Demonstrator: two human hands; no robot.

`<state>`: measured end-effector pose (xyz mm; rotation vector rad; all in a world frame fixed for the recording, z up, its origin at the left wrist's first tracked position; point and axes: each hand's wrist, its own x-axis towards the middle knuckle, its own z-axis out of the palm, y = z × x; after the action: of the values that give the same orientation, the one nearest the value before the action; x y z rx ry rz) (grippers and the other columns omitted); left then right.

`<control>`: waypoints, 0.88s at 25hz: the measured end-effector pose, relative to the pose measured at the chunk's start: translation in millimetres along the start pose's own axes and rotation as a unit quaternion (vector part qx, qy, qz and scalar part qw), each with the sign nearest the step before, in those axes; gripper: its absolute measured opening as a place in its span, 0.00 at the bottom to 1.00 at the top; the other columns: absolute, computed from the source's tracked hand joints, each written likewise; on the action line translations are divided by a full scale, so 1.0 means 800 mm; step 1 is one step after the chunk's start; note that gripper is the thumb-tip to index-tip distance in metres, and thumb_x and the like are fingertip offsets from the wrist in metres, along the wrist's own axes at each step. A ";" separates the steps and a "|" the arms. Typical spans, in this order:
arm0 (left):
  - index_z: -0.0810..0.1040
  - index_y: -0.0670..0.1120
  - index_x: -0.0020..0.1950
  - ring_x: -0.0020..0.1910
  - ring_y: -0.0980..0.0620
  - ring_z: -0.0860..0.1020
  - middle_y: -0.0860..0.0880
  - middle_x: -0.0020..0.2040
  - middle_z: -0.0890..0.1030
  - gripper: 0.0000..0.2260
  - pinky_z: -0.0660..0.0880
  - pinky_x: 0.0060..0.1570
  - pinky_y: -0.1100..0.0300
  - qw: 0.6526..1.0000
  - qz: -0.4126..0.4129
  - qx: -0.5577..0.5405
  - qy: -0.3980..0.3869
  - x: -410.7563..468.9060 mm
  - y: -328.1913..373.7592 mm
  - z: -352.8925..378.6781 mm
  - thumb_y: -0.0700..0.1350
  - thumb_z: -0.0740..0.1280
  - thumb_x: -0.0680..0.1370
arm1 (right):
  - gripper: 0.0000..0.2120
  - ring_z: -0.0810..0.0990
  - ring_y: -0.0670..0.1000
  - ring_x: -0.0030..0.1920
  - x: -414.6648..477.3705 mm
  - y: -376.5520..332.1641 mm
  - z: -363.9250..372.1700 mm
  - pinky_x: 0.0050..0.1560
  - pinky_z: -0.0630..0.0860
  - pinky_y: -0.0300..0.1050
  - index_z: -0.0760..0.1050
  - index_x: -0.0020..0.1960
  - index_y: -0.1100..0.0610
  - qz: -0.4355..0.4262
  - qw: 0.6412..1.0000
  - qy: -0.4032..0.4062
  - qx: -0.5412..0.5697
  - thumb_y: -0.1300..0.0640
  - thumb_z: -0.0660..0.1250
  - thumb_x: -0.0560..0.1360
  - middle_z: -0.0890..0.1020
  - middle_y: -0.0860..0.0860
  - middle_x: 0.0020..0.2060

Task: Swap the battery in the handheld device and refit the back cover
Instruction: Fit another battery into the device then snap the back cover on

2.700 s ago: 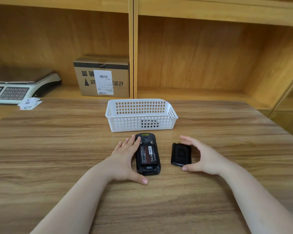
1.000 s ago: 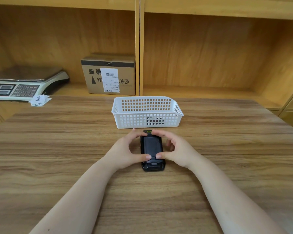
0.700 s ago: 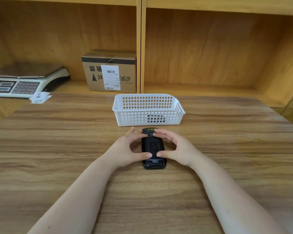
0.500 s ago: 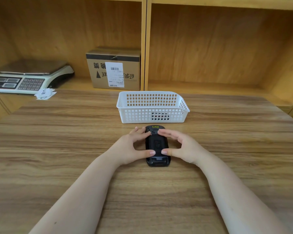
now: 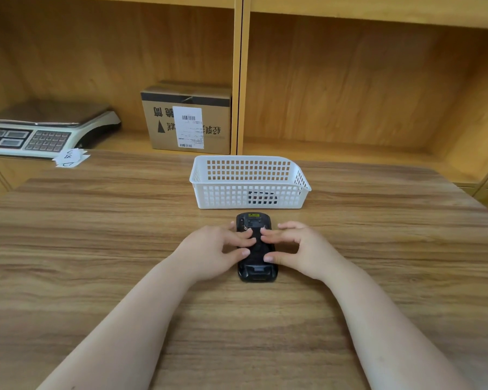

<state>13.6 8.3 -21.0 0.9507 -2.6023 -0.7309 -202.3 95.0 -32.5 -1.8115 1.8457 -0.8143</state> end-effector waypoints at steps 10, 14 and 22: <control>0.82 0.61 0.56 0.68 0.65 0.69 0.66 0.59 0.80 0.10 0.64 0.68 0.61 0.997 -0.029 -0.032 0.067 0.004 0.006 0.011 0.51 0.67 0.77 | 0.09 0.66 0.49 0.54 -0.001 -0.002 0.010 0.62 0.64 0.47 0.77 0.52 0.29 0.036 0.998 0.045 -0.021 0.40 0.64 0.74 0.77 0.40 0.55; 0.83 0.60 0.55 0.65 0.67 0.71 0.65 0.57 0.81 0.11 0.72 0.63 0.60 0.990 -0.035 -0.035 0.129 0.001 0.000 0.013 0.54 0.71 0.73 | 0.13 0.60 0.34 0.56 -0.008 -0.013 0.005 0.61 0.58 0.44 0.79 0.58 0.39 -0.028 0.994 0.083 -0.072 0.47 0.69 0.74 0.72 0.26 0.53; 0.62 0.59 0.74 0.78 0.56 0.51 0.63 0.75 0.63 0.20 0.48 0.76 0.47 0.990 0.022 0.142 0.005 0.008 0.010 0.017 0.49 0.54 0.82 | 0.22 0.56 0.52 0.74 -0.005 -0.017 0.007 0.65 0.51 0.46 0.61 0.74 0.38 -0.059 0.958 0.005 -0.280 0.44 0.48 0.81 0.64 0.35 0.73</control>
<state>-0.8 14.4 -27.3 0.9650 -2.7570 -0.3492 -188.2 98.4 -28.2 -2.2687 2.1417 -0.3473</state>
